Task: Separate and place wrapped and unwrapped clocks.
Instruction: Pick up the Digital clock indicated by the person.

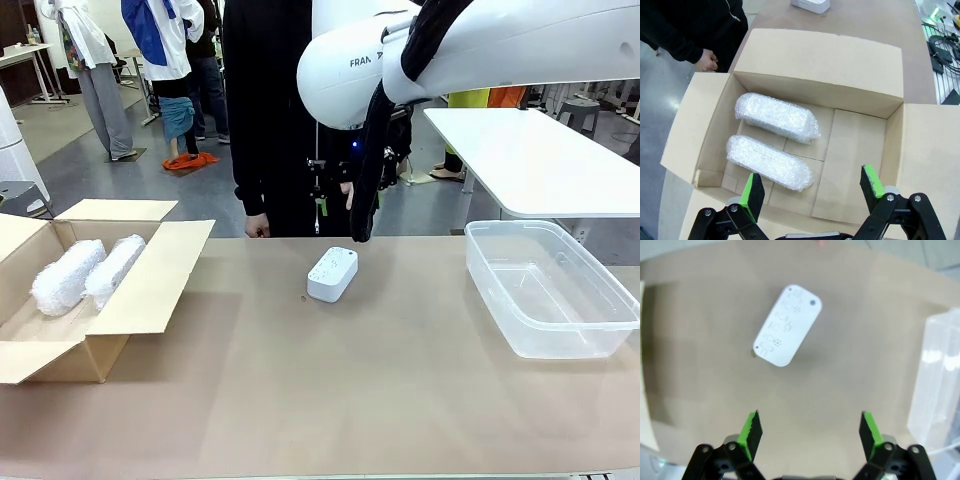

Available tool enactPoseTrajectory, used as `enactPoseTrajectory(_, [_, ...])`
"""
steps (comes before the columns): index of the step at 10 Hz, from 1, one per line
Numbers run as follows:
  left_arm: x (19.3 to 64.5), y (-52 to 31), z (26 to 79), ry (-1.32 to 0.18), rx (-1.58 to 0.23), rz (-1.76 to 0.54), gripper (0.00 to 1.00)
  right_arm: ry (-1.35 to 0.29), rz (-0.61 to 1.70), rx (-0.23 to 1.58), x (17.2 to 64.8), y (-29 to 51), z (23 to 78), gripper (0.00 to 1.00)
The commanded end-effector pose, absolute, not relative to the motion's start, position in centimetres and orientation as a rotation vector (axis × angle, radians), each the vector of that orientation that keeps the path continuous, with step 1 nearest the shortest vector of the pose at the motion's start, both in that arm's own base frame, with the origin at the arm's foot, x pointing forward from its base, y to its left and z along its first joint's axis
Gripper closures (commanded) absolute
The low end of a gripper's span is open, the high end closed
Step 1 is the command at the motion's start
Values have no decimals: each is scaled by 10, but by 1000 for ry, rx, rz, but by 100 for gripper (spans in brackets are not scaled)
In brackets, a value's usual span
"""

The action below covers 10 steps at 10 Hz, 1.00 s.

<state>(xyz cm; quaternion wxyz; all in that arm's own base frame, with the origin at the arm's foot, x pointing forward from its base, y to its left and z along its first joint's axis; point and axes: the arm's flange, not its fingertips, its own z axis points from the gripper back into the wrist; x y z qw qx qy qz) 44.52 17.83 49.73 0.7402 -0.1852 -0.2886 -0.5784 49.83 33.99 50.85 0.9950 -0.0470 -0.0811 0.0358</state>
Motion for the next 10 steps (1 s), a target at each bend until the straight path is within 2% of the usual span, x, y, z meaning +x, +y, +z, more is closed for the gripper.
enactPoseTrajectory(1, [445,179,498,-644,-414,-1271,0,-121,-25,-162,505,348,500,0])
enactPoseTrajectory(10, [445,179,498,-644,-414,-1271,0,-20,-250,-106,501,374,433,0])
